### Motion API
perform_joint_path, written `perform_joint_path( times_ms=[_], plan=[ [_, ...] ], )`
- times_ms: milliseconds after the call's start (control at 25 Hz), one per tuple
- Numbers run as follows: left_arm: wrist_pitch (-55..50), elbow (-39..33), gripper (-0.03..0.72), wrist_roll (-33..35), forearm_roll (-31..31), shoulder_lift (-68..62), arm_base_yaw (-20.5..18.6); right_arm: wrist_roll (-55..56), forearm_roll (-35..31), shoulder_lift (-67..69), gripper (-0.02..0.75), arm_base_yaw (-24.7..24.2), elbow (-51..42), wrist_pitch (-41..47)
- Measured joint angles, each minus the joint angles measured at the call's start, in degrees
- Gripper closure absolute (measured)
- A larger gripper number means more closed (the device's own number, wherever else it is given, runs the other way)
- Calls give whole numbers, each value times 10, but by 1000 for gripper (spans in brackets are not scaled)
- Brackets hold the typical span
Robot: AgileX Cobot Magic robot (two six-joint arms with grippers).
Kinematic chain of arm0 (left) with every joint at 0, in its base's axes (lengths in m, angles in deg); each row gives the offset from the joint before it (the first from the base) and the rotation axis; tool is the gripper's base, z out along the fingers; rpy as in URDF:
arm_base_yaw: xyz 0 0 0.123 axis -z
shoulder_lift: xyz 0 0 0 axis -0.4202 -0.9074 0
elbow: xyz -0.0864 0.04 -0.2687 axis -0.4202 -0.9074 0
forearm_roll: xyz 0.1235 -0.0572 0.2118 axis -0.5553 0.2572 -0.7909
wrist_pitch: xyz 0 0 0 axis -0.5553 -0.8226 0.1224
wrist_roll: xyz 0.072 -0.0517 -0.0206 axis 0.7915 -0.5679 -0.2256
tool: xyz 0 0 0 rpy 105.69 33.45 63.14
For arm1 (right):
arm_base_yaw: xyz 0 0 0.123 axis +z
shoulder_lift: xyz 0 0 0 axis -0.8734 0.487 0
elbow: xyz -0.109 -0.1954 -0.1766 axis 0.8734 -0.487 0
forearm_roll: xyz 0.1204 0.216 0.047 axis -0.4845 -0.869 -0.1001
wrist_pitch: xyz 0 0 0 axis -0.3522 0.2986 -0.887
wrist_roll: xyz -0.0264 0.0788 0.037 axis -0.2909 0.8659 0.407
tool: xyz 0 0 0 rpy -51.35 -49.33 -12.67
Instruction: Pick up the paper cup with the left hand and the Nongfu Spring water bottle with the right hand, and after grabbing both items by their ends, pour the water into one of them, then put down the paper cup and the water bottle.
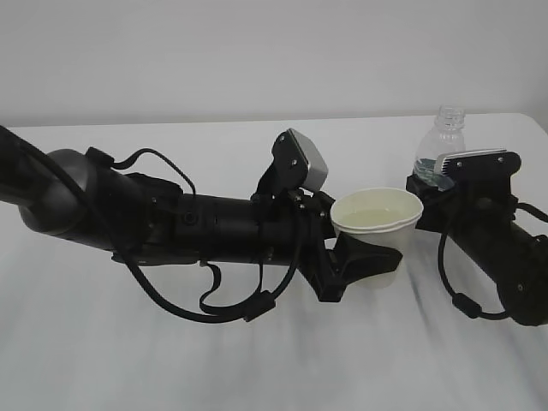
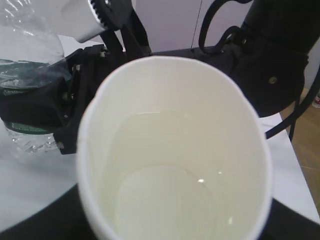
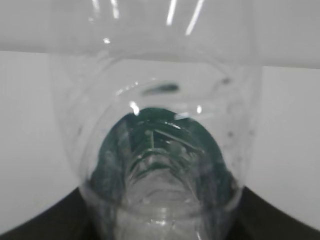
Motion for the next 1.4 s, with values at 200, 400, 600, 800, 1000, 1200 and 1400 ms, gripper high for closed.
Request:
perform_joint_path(
  times_ms=[200,400,600,800,1000,1200,1400],
  plan=[
    [9,0,260,0,0,0,0,0,3,0,363,0,0,0],
    [10,0,260,0,0,0,0,0,3,3,362,0,0,0],
    [10,0,263,0,0,0,0,0,4,13,323,0,0,0],
    [10,0,265,0,0,0,0,2,4,14,235,0,0,-1],
    [10,0,265,0,0,0,0,8,7,14,213,0,0,-4],
    [10,0,267,0,0,0,0,21,10,14,167,0,-5,-8],
    [10,0,267,0,0,0,0,24,12,14,153,0,-21,-9]
  ],
)
